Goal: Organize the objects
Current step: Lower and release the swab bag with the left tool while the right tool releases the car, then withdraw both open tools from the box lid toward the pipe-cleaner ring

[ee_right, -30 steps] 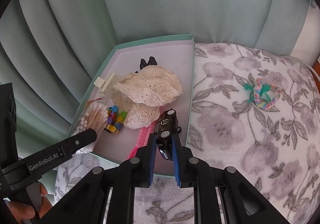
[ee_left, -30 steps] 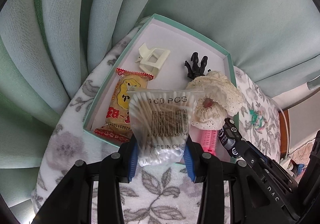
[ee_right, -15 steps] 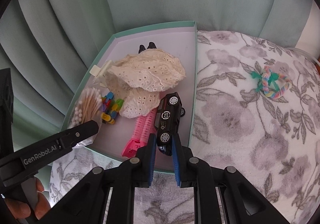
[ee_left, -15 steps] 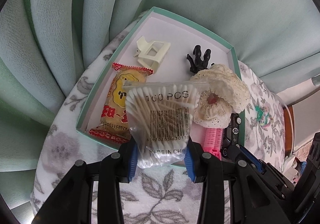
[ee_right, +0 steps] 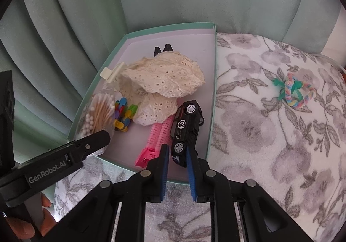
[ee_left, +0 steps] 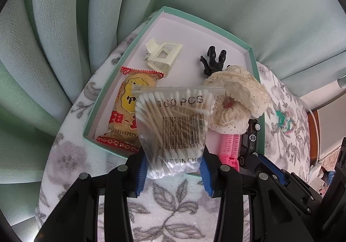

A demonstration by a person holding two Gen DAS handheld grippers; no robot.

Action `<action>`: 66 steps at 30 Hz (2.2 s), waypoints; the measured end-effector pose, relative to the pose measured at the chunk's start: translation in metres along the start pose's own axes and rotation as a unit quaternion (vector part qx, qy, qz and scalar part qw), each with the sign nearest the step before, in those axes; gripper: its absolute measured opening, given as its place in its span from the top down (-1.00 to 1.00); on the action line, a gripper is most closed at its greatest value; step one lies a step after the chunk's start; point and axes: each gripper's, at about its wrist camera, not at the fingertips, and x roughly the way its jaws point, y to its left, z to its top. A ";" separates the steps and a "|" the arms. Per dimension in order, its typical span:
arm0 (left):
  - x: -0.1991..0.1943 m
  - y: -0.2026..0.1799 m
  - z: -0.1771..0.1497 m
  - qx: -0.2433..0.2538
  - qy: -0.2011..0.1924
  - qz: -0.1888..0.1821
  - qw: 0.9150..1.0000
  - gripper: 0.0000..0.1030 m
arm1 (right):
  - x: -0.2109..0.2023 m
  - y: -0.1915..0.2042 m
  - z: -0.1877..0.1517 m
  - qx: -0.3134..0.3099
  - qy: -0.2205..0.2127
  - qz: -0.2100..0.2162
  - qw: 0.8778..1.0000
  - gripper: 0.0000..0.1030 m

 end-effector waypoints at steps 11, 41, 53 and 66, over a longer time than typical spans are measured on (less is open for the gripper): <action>-0.023 -0.007 -0.008 -0.001 -0.016 -0.004 1.000 0.03 | -0.026 0.002 0.001 -0.002 -0.015 0.004 1.000 0.57; -0.034 0.004 -0.018 0.002 -0.066 0.109 0.992 -0.83 | -0.034 -0.035 -0.009 0.037 -0.043 -0.004 0.998 -1.00; -0.047 -0.036 0.002 0.042 -0.102 0.069 0.992 -0.83 | -0.055 -0.085 0.012 0.067 -0.072 -0.022 0.995 -1.00; -0.030 -0.159 0.034 0.155 -0.092 -0.020 0.983 -0.83 | -0.077 -0.172 0.024 0.117 -0.103 -0.072 0.985 -1.00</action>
